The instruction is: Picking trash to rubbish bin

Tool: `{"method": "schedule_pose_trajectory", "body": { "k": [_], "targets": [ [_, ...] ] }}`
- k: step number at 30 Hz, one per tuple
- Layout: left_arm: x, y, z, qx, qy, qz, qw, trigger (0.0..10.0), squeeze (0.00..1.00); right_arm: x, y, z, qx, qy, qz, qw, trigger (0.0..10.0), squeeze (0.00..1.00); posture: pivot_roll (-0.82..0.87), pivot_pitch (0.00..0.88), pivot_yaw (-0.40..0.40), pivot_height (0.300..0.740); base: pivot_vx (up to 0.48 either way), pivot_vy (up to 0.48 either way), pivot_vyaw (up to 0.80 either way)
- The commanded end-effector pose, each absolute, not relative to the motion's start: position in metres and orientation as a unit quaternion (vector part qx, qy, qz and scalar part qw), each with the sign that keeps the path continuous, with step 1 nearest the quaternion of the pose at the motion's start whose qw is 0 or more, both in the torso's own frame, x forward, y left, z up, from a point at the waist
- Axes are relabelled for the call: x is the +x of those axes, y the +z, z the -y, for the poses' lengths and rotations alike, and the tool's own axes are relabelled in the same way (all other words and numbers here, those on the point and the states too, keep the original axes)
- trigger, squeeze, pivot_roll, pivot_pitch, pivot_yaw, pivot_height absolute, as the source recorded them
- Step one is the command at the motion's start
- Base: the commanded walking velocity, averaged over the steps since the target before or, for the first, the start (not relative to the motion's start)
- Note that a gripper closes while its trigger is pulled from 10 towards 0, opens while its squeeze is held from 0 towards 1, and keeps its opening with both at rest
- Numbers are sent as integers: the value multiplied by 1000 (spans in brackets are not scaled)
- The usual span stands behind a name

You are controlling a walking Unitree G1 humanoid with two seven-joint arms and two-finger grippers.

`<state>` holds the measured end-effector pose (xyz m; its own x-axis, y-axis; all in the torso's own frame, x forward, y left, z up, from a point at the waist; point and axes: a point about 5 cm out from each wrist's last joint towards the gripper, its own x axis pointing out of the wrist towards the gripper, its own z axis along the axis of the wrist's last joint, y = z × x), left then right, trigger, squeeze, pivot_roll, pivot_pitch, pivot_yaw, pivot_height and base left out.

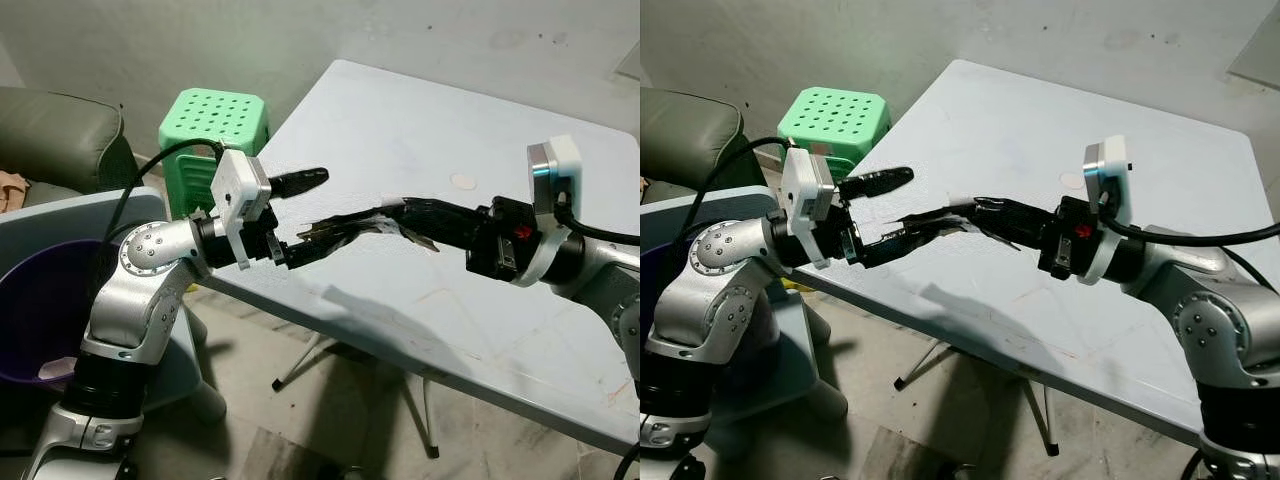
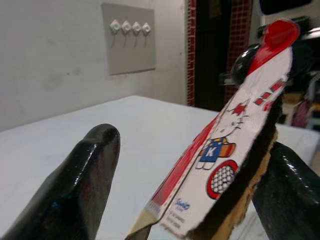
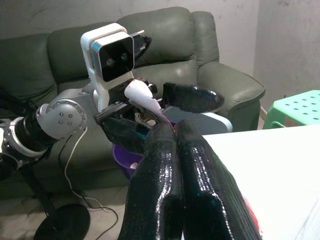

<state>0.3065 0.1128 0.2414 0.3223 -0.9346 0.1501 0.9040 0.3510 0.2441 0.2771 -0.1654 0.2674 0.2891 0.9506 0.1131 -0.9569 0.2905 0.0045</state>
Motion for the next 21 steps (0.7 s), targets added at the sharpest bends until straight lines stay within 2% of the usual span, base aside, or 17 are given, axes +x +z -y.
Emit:
{"method": "schedule_pose_trajectory", "body": {
  "k": [1,21],
  "targets": [
    [301,250,-107,63,-587,146,794,0,0,272,277,165,22,609,58,791,10000,0,-112,118,-81,740,0,0,0],
    [299,249,-105,61,-599,144,785,0,0,274,283,166,26,608,62,791,10000,0,-112,100,-82,740,0,0,0]
  ]
}}
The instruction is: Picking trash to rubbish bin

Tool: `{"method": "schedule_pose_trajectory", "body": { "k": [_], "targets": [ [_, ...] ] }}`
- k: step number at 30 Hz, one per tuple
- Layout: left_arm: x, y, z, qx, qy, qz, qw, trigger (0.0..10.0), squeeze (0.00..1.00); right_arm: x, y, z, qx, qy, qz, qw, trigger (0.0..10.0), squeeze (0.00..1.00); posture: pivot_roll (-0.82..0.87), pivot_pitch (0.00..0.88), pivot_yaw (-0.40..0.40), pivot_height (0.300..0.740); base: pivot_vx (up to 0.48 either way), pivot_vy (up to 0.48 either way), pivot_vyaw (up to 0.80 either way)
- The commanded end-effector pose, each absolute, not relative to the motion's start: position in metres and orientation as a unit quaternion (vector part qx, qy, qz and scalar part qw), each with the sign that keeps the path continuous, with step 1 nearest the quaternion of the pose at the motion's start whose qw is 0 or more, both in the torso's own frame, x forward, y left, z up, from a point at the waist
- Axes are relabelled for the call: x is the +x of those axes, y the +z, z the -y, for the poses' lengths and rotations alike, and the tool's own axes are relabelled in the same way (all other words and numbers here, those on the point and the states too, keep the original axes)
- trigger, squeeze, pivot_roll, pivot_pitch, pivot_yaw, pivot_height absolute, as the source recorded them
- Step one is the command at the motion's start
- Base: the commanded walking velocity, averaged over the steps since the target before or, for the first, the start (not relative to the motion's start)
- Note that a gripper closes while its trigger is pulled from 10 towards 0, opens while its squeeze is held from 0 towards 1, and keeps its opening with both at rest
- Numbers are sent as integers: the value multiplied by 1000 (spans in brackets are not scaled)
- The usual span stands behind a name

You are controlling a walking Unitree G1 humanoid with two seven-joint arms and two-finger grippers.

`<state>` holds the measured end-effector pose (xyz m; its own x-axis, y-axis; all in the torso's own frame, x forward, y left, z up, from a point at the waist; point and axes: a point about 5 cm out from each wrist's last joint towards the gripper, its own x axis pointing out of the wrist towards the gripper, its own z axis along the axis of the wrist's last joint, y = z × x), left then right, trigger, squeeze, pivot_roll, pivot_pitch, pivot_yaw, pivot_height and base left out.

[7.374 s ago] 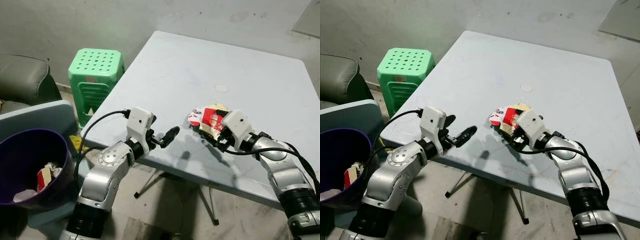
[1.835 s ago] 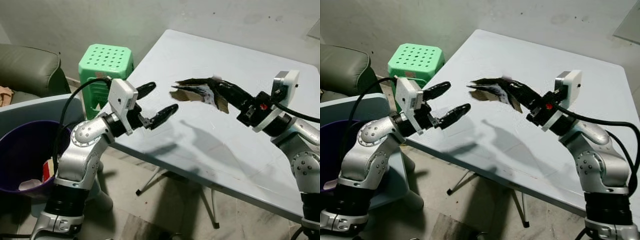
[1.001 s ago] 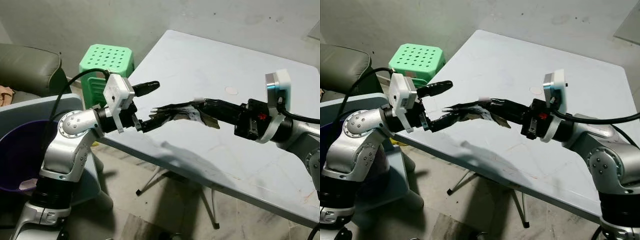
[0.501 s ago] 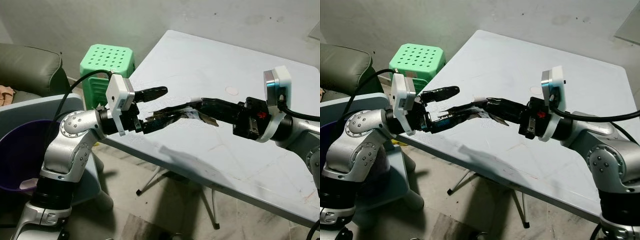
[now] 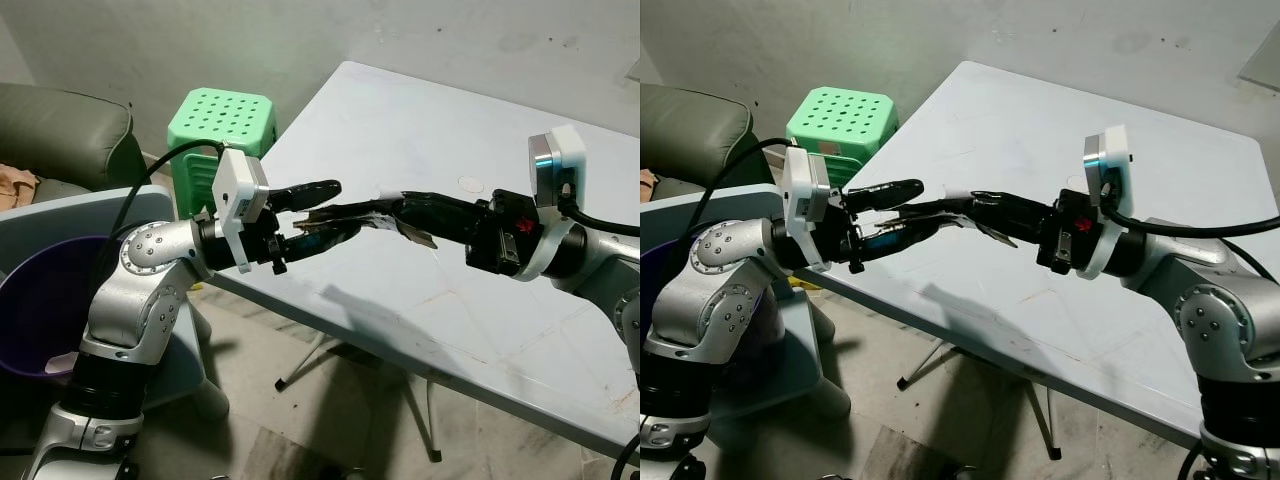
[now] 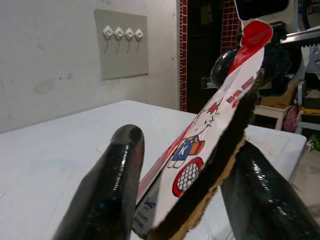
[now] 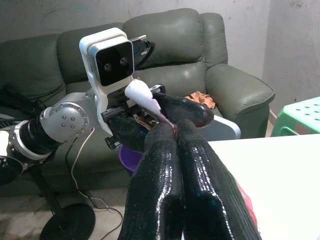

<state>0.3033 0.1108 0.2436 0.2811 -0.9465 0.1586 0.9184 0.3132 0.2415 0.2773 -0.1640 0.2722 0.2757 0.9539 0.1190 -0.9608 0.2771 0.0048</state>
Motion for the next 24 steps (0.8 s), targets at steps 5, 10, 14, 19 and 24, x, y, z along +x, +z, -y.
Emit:
{"method": "schedule_pose_trajectory", "body": {
  "k": [5,10,14,19,24],
  "targets": [
    [299,249,-104,61,-602,145,783,0,0,275,283,166,26,608,62,791,10000,0,-110,92,-82,740,0,0,0],
    [298,248,-104,62,-604,144,781,0,0,275,283,165,26,609,62,790,10000,0,-110,88,-81,740,0,0,0],
    [298,248,-103,63,-606,144,780,0,0,275,283,165,28,609,63,790,10000,0,-110,81,-82,740,0,0,0],
    [297,248,-102,63,-608,145,778,0,0,275,284,165,26,608,63,791,10000,0,-111,77,-82,740,0,0,0],
    [296,248,-101,63,-610,145,776,0,0,275,284,166,28,608,64,791,10000,0,-112,72,-81,740,0,0,0]
  ]
}}
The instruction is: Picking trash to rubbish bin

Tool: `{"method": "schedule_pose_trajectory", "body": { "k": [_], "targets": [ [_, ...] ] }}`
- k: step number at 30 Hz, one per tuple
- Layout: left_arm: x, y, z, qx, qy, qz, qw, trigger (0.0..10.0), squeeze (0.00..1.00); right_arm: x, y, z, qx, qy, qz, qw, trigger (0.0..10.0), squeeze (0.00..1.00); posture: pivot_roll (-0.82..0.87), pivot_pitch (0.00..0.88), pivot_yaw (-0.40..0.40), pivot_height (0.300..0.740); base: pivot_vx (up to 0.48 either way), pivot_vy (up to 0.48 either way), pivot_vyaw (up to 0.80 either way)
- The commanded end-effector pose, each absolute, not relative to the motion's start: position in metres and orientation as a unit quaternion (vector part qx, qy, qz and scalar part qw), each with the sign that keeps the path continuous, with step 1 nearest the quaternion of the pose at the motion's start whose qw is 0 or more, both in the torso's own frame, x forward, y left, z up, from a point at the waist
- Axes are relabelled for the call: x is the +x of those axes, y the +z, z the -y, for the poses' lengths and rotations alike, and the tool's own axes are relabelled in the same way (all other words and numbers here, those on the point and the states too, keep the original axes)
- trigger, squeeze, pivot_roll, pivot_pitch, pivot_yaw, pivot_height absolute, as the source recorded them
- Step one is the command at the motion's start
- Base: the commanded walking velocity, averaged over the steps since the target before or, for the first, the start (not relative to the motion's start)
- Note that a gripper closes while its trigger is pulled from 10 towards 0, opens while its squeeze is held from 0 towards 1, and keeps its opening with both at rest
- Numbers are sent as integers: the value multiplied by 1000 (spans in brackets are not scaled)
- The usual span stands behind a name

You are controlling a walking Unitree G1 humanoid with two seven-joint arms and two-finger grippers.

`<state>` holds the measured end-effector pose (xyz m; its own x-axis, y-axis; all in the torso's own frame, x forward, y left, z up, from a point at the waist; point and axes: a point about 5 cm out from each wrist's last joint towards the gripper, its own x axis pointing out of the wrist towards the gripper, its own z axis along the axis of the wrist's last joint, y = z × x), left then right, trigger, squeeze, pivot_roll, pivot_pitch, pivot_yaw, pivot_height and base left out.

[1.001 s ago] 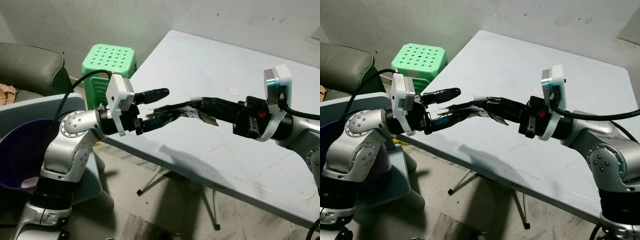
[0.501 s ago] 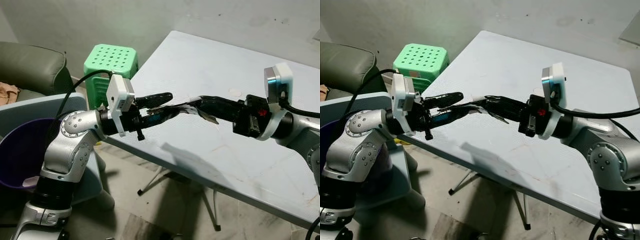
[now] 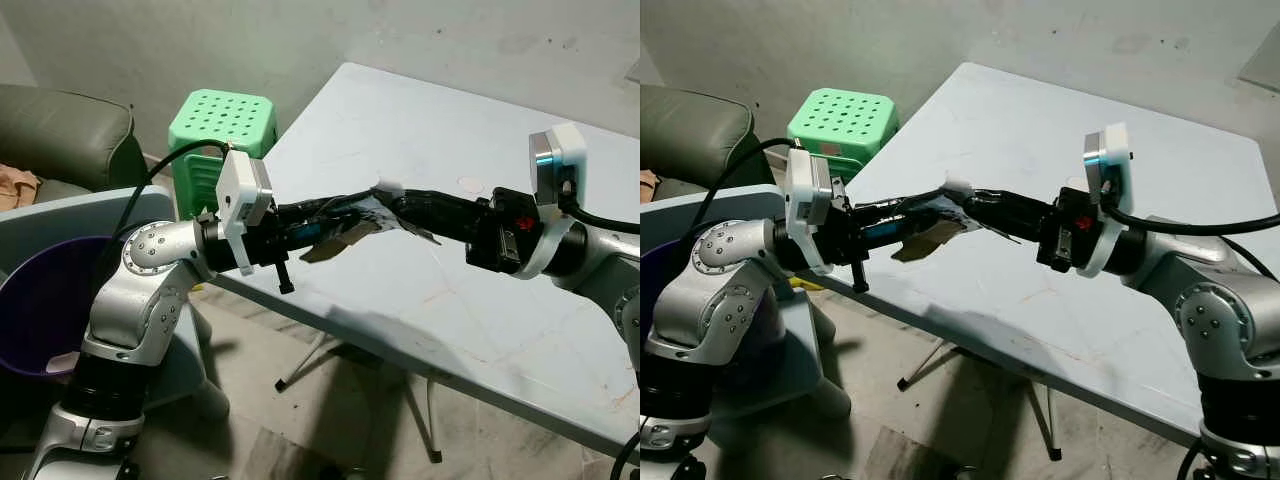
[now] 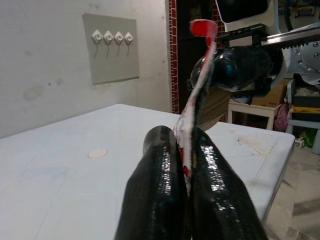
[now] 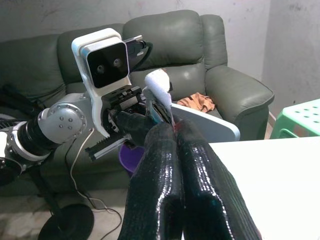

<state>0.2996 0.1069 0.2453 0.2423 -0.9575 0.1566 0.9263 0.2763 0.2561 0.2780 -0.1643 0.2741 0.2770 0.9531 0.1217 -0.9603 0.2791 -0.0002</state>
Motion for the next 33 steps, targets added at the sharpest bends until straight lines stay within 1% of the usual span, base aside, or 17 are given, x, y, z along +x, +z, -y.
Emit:
{"method": "schedule_pose_trajectory", "body": {
  "k": [1,10,11,12,21,22,23,24,26,27,28,29,30,31,32,33],
  "targets": [
    [296,248,-101,63,-610,146,776,0,0,275,284,166,28,608,64,791,10000,0,-112,72,-81,740,0,0,0],
    [296,249,-101,65,-610,147,776,0,0,278,281,169,39,600,53,797,10000,0,-111,67,-82,740,0,0,0],
    [296,249,-101,65,-610,147,776,0,0,278,281,169,42,600,51,797,10000,333,-111,68,-82,740,0,0,0],
    [296,249,-101,65,-610,148,775,0,0,278,280,170,46,599,51,798,10000,1000,-111,67,-81,740,0,0,0],
    [298,250,-101,69,-605,148,779,0,0,282,278,172,59,590,55,803,10000,1000,-108,65,-82,740,0,0,0],
    [298,250,-101,71,-602,148,781,235,0,283,277,174,60,586,57,806,10000,1000,-106,66,-82,740,0,0,0],
    [298,250,-101,69,-602,149,781,1529,0,284,276,175,66,581,57,809,10000,1000,-107,66,-82,740,0,0,0],
    [298,250,-101,64,-603,150,781,0,0,285,276,176,72,575,59,813,10000,1000,-107,67,-83,740,0,0,0],
    [298,249,-101,63,-600,149,783,0,0,287,275,177,70,566,63,819,10000,1000,-106,69,-83,740,0,0,0],
    [300,248,-102,65,-591,145,791,2314,0,290,273,178,75,550,66,829,10000,1000,-107,71,-82,740,0,0,0],
    [300,247,-102,65,-590,144,792,2314,0,290,272,178,78,548,67,830,10000,1000,-107,71,-82,740,0,0,0],
    [301,247,-102,64,-583,144,797,7961,0,291,272,179,76,540,70,835,10000,1000,-106,71,-81,740,0,0,0],
    [303,246,-103,61,-572,143,805,10000,0,293,271,180,69,526,76,845,10000,1000,-107,74,-80,740,0,0,0],
    [305,245,-104,55,-564,142,812,10000,0,295,270,180,71,514,80,851,10000,525,-108,73,-79,740,0,0,0],
    [306,245,-105,50,-555,144,818,10000,0,296,269,181,76,505,84,856,10000,0,-109,74,-78,740,0,0,0],
    [309,245,-107,42,-536,148,830,10000,0,297,269,183,78,486,94,865,10000,0,-108,76,-77,740,0,0,0]
  ]
}}
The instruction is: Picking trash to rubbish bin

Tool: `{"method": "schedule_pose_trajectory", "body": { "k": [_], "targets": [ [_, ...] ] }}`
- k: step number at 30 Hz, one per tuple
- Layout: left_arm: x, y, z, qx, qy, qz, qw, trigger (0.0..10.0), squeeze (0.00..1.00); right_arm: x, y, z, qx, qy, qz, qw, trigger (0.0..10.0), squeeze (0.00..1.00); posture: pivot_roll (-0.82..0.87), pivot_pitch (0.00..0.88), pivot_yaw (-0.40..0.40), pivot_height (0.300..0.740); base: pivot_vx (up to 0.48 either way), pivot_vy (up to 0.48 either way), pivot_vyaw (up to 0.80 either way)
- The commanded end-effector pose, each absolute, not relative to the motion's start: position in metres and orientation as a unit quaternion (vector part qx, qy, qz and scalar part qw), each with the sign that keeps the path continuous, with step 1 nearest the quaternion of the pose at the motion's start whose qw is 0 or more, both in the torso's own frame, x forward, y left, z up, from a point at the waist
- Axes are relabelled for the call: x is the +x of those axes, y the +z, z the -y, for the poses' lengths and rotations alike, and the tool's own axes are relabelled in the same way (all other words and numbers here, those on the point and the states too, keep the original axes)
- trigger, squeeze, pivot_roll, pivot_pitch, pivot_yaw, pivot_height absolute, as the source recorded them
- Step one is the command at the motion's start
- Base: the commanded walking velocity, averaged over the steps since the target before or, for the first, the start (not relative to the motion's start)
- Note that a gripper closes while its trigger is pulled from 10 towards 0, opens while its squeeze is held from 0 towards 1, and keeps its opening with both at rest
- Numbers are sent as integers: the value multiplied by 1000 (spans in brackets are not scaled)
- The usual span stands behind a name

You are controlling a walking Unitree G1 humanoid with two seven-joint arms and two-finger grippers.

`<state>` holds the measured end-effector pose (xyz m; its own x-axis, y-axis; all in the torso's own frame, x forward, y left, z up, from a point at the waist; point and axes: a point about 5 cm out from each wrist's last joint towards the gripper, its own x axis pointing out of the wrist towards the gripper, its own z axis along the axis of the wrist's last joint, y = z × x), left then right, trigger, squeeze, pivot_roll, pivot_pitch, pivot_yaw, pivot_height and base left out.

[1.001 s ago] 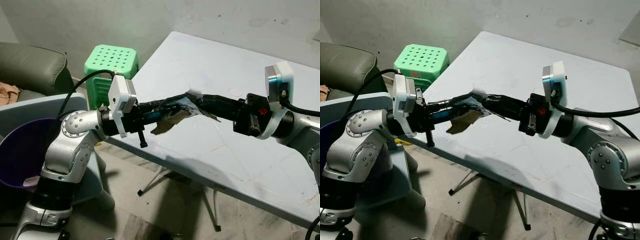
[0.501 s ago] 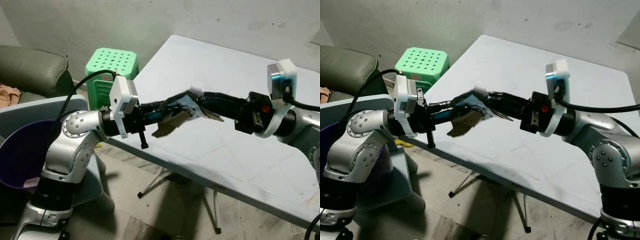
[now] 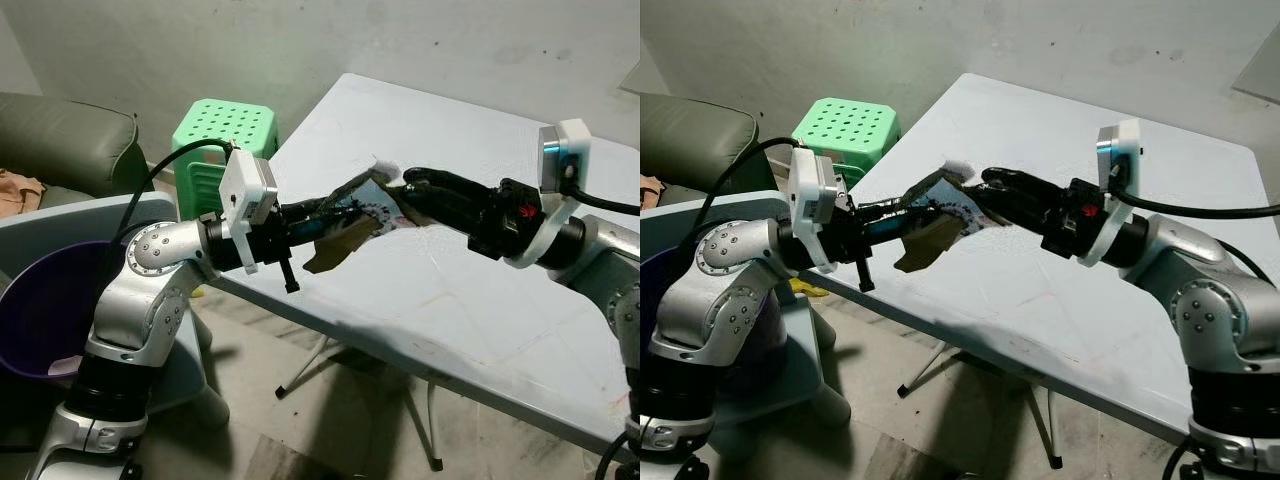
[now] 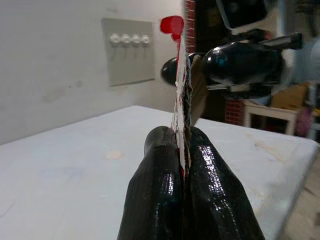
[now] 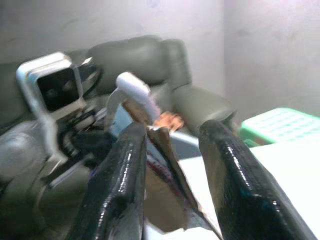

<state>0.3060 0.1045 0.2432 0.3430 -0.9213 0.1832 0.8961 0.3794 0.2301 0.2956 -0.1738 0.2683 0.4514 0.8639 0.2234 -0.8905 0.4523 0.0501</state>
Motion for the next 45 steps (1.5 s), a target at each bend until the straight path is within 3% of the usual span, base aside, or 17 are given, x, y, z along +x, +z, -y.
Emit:
{"method": "schedule_pose_trajectory", "body": {
  "k": [1,2,8,15,18,30,39,45],
  "targets": [
    [312,245,-109,38,-521,150,839,10000,0,299,269,184,75,471,103,873,10000,0,-107,76,-77,740,0,0,0],
    [312,245,-109,38,-521,150,839,10000,0,299,269,184,75,471,103,873,10000,0,-107,76,-77,740,0,0,0],
    [319,238,-122,15,-426,159,891,10000,0,318,258,201,97,301,132,939,10000,0,-98,85,-69,740,0,0,0],
    [331,231,-135,21,-318,153,935,10000,0,322,251,202,91,222,145,960,10000,0,-87,84,-64,740,0,0,0],
    [340,227,-146,16,-236,141,961,10000,0,323,246,200,85,179,148,969,10000,0,-82,83,-64,740,0,0,0],
    [343,217,-171,11,-92,128,987,10000,0,320,230,202,3,61,144,988,10000,0,-79,81,-54,740,0,0,0],
    [343,202,-186,-3,-17,94,995,10000,0,318,219,200,-42,43,133,989,10000,0,-73,79,-60,740,0,0,0],
    [345,199,-189,-9,-8,87,996,10000,0,319,217,197,-57,46,134,988,10000,0,-71,73,-64,740,0,0,0]
  ]
}}
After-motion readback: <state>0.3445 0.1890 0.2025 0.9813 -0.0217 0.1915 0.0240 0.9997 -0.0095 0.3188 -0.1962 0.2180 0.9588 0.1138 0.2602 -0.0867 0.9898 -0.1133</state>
